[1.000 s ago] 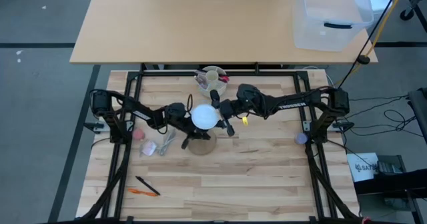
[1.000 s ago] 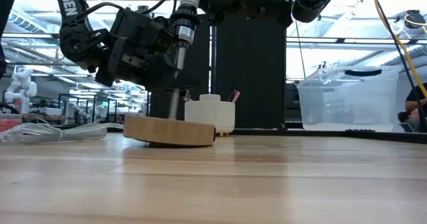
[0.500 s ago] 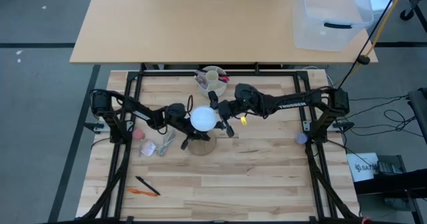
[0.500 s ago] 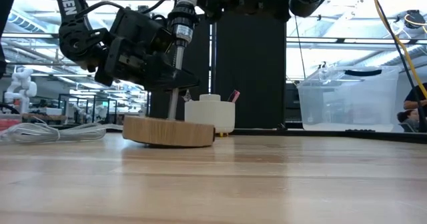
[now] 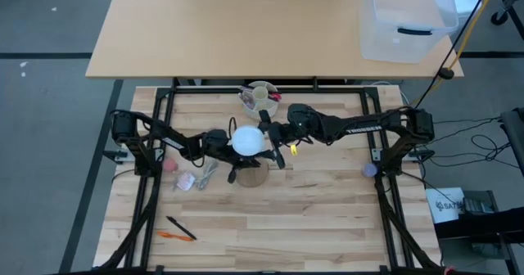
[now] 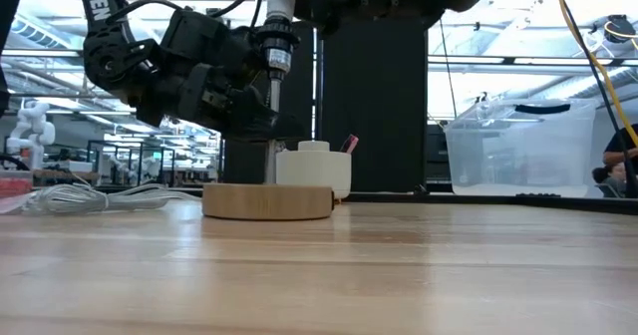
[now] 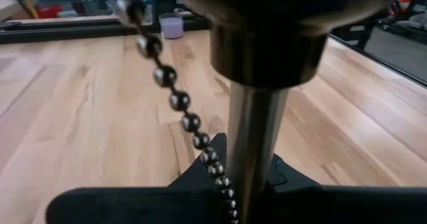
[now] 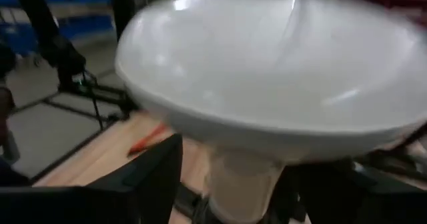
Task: Screw lightbulb
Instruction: Remove the lightbulb from the wooden lamp
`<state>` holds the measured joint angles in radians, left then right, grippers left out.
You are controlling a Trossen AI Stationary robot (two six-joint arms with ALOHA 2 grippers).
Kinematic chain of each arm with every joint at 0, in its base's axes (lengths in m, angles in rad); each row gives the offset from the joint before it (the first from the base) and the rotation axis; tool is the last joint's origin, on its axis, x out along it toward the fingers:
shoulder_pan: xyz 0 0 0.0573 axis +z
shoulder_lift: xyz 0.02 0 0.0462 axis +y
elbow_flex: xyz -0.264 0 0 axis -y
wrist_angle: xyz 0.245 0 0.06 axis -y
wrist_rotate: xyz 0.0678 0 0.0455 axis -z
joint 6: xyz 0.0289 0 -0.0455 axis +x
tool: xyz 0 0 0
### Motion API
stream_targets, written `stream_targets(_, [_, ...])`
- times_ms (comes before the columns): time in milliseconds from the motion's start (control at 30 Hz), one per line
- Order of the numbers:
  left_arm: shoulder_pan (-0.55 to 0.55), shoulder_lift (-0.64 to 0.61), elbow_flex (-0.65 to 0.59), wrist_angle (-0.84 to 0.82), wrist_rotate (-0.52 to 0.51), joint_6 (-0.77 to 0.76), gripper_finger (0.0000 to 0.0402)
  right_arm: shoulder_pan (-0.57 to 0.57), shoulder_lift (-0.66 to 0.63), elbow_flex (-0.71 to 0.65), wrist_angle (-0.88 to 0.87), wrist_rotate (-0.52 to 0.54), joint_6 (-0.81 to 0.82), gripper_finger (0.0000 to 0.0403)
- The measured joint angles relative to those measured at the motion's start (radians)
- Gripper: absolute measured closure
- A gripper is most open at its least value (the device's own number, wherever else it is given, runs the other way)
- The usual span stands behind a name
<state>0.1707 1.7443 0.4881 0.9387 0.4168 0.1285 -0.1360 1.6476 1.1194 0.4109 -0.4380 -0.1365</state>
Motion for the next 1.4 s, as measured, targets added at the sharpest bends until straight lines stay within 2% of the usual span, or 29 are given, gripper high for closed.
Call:
stream_targets(300, [0.001, 0.0, 0.0, 0.005, -0.089, -0.023, 0.0379, 0.005, -0.133, -0.002, -0.287, 0.126, -0.041, 0.0141])
stream_targets(433, [0.002, 0.0, 0.0, 0.01, -0.136, -0.037, 0.0379, 0.023, -0.162, -0.003, -0.37, 0.314, 0.011, 0.0141])
stream_targets(533, [0.002, 0.001, 0.0, 0.017, -0.177, -0.05, 0.0379, 0.042, -0.155, -0.007, -0.391, 0.386, 0.067, 0.0141])
stream_targets(700, [0.003, 0.001, 0.0, 0.021, -0.244, -0.072, 0.0379, 0.109, -0.109, -0.033, -0.32, 0.522, 0.118, 0.0141])
stream_targets(833, [0.003, 0.001, 0.0, 0.023, -0.278, -0.078, 0.0379, 0.164, -0.063, -0.057, -0.123, 0.643, 0.123, 0.0141])
stream_targets(1000, [0.003, 0.001, 0.0, 0.023, -0.295, -0.08, 0.0379, 0.199, -0.009, -0.058, -0.008, 0.866, 0.168, 0.0141])
stream_targets(1100, [0.003, 0.001, 0.0, 0.024, -0.298, -0.089, 0.0379, 0.198, 0.027, -0.058, 0.055, 0.89, 0.187, 0.0141])
stream_targets(1233, [0.003, 0.001, 0.0, 0.024, -0.303, -0.091, 0.0379, 0.196, 0.073, -0.056, 0.221, 0.893, 0.171, 0.0141])
stream_targets(1400, [0.003, 0.001, 0.0, 0.024, -0.304, -0.094, 0.0379, 0.194, 0.113, -0.057, 0.296, 0.938, 0.109, 0.0141])
